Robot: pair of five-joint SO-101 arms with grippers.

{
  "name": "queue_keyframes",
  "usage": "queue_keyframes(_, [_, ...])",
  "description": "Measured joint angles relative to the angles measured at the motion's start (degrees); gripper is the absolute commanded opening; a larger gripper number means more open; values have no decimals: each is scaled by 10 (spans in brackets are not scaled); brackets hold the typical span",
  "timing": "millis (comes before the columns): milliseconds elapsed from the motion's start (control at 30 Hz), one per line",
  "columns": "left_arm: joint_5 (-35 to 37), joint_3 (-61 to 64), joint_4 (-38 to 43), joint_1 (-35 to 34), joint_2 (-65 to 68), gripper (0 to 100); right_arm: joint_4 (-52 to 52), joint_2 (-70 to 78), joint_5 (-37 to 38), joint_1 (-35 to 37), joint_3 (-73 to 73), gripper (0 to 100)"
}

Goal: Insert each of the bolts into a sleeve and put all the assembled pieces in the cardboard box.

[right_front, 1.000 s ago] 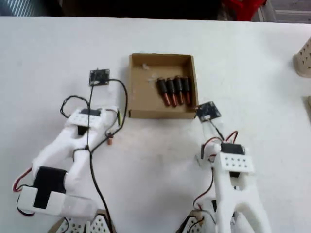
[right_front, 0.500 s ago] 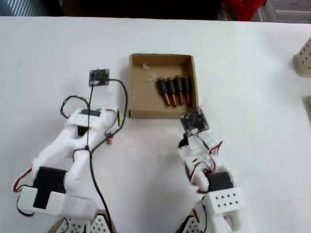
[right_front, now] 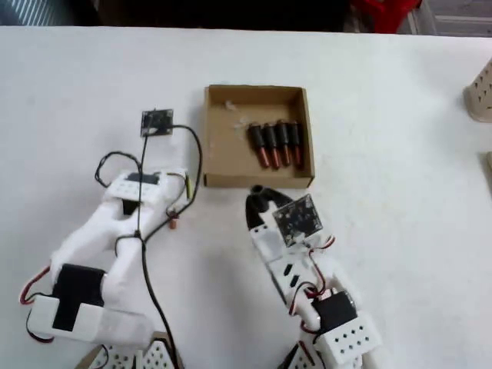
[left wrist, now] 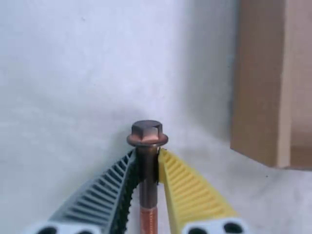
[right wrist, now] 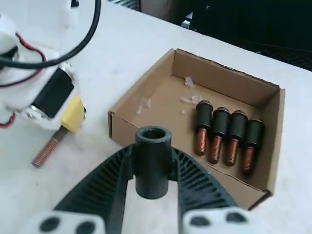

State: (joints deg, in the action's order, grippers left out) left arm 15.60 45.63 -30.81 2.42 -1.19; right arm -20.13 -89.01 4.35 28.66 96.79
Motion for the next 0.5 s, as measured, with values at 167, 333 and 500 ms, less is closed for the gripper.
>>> queue_keyframes(167, [0, 0, 0, 0, 0, 24, 128, 88, -25, 7, 0, 16])
queue_keyframes(333, [0, 0, 0, 0, 0, 24, 283, 237, -25, 8, 0, 16])
queue_keyframes(500, [0, 0, 0, 0, 0, 24, 445, 396, -28, 8, -4, 16])
